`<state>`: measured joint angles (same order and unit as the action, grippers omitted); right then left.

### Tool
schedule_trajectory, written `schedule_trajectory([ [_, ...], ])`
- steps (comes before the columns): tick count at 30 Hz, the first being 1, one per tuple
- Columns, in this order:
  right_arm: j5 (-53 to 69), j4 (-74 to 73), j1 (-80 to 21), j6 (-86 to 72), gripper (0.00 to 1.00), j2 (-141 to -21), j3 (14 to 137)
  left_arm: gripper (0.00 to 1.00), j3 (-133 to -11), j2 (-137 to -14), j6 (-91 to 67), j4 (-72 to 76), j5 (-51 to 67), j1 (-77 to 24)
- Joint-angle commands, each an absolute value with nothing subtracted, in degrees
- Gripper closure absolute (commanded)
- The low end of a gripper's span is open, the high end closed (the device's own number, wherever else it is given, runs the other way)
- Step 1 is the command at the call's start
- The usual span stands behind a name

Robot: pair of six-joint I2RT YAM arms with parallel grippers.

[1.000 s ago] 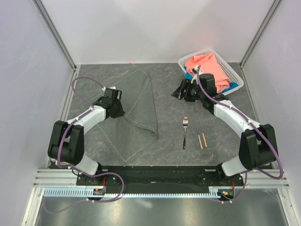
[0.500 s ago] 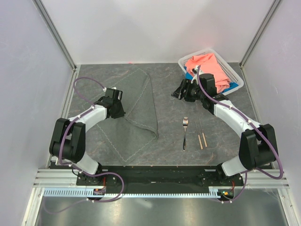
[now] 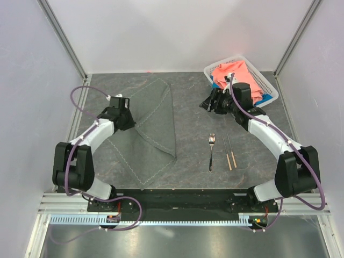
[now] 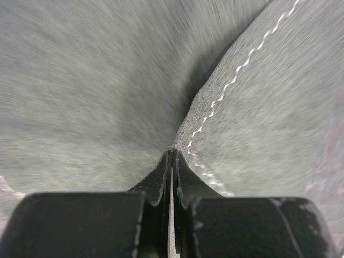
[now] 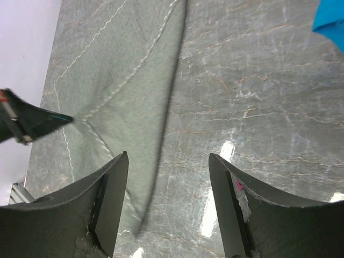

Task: Fold the napkin, place the utensils inside, and roll it up
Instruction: Fold the napkin

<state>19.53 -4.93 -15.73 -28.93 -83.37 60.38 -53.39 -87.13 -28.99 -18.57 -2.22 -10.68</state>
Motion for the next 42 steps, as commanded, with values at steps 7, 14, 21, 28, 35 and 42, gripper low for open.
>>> schedule_trajectory([
  [7, 21.1, -4.8, -12.9, -26.5, 0.30, -79.3, 59.2, 0.98, -60.3, -83.5, -24.3, -23.1, -1.0, 6.2],
  [14, 20.6, -4.6, -13.0, -26.5, 0.28, -78.1, 58.6, 0.98, -65.7, -89.0, -19.7, -24.9, -0.8, 13.6],
  [21, 19.6, -4.7, -12.9, -26.2, 0.27, -77.9, 58.3, 0.98, -68.3, -94.4, -17.1, -25.8, -0.2, 17.2],
  [28, 19.9, -4.7, -13.0, -26.2, 0.26, -78.0, 58.2, 0.98, -70.3, -97.9, -15.8, -26.1, 1.0, 20.2],
  [35, 20.0, -4.7, -13.0, -26.2, 0.26, -78.0, 57.7, 0.98, -73.7, -102.7, -15.0, -26.1, 3.4, 22.2],
  [42, 20.7, -4.7, -13.0, -26.4, 0.26, -78.9, 57.8, 0.98, -76.1, -105.5, -14.9, -26.5, 3.4, 24.7],
])
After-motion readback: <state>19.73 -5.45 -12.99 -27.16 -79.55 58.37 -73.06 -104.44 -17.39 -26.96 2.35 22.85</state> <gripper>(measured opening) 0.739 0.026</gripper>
